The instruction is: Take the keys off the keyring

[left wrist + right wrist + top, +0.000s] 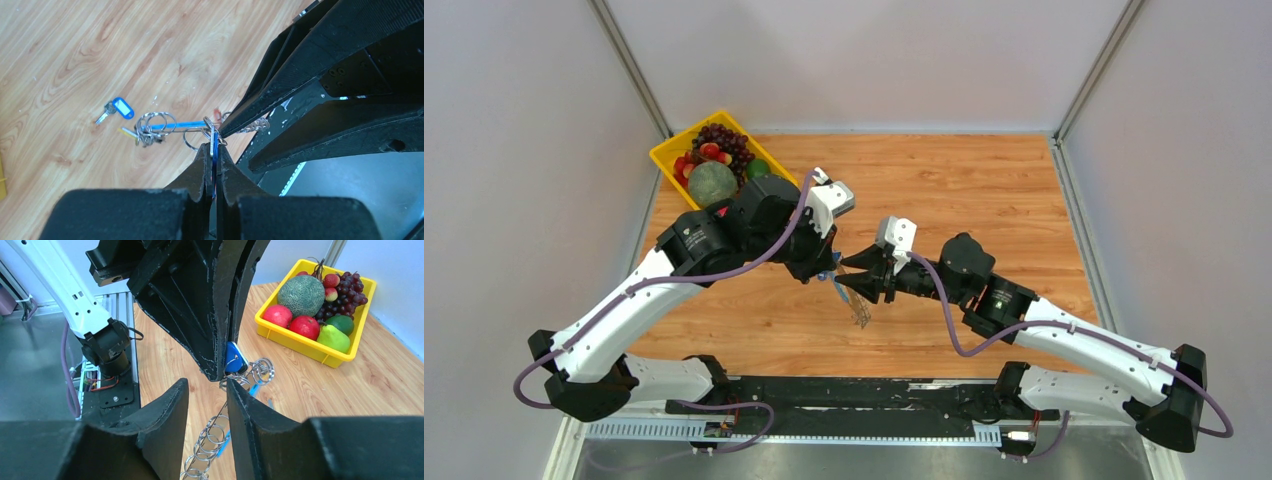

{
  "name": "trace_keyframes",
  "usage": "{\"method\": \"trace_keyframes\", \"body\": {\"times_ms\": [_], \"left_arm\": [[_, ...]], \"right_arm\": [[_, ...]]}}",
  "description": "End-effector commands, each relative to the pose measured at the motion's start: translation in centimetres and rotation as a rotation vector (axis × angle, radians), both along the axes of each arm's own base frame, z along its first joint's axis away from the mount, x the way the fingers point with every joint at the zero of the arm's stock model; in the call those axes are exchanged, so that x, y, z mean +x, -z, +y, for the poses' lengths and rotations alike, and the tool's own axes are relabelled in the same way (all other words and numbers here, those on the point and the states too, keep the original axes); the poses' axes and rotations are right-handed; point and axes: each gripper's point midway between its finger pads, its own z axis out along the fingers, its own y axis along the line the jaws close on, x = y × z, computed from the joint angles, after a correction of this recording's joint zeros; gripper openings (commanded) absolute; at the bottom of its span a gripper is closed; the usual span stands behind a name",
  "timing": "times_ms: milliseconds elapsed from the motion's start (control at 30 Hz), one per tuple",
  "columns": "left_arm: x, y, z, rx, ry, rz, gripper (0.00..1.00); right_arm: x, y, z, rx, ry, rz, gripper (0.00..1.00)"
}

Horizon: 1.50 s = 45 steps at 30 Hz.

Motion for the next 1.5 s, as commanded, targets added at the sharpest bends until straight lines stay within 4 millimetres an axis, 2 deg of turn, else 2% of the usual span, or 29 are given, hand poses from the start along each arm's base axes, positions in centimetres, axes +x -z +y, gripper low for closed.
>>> {"method": "trace_keyframes", "body": {"times_ms": [0, 100, 200, 433, 667, 933, 1200, 1467], "left_arm": [[0.0, -3.6, -0.7, -0.114, 0.006, -0.051, 0.00], [0.2, -3.2, -0.6, -0.096, -0.002, -0.054, 0.00], [0.2, -3.0, -0.6, -0.092, -0.001, -0.051, 0.00], [0.0, -3.4, -1.0, -0.114, 0.014, -0.046, 0.00], [-0.2, -3.8, -1.0, -0.125, 0.020, -0.041, 0.00], [-0.7, -4.1, -1.2, -0.140, 0.042, -0.030, 0.00], [-0.8, -3.9, -1.1, -0.133, 0.044, -0.029, 0.00], [-1.2, -4.0, -1.2, -0.144, 0.061, -0.012, 0.00]], "right_arm": [[-0.3, -1.3, -0.1, 0.052, -0.008, -0.007, 0.39], [-0.3, -1.3, -0.9, 0.056, 0.016, -0.008, 0.44], [-0.6, -1.3, -1.5, 0.063, 0.020, -0.017, 0.46], [-1.0, -1.1, -1.6, 0.057, -0.001, -0.014, 0.42], [-0.7, -1.3, -0.7, 0.043, -0.015, -0.031, 0.37], [-0.3, -1.8, 0.2, 0.040, -0.025, -0.046, 0.36], [-0.3, -2.3, 0.0, 0.056, -0.023, -0.063, 0.35], [-0.2, -2.8, 0.0, 0.074, -0.014, -0.070, 0.29]]}}
